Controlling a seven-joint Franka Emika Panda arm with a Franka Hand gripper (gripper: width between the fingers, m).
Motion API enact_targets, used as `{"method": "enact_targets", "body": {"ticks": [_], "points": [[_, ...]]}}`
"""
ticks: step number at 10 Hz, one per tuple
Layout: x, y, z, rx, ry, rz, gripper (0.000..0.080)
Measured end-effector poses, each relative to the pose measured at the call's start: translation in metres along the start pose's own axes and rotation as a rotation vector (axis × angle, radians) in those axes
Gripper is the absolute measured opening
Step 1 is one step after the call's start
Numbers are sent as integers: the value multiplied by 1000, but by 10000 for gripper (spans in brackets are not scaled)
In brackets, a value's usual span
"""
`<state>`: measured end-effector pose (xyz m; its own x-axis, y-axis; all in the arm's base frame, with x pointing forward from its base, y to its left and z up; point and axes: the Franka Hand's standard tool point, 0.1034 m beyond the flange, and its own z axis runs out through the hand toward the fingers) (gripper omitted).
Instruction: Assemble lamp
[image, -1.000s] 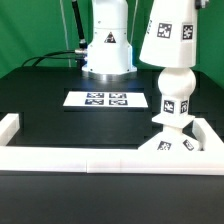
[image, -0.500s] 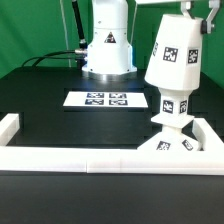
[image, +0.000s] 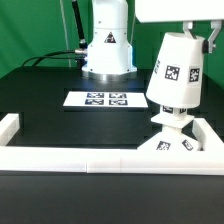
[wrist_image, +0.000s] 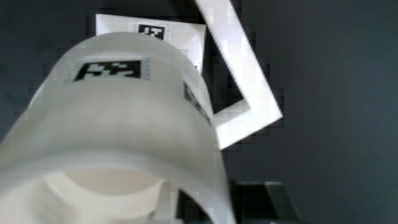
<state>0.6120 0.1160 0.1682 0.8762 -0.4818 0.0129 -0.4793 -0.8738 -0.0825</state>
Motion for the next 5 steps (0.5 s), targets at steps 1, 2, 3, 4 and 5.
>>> {"method": "enact_targets", "body": {"ticks": [1, 2, 3, 4, 5], "points": [[-2, -1, 5, -5, -3, -4, 45], [-3, -1, 8, -9, -7, -5, 45], [-3, -1, 9, -10, -7, -5, 45], [-3, 0, 9, -11, -9, -5, 45], [-3, 1, 9, -11, -9, -4, 218]]}}
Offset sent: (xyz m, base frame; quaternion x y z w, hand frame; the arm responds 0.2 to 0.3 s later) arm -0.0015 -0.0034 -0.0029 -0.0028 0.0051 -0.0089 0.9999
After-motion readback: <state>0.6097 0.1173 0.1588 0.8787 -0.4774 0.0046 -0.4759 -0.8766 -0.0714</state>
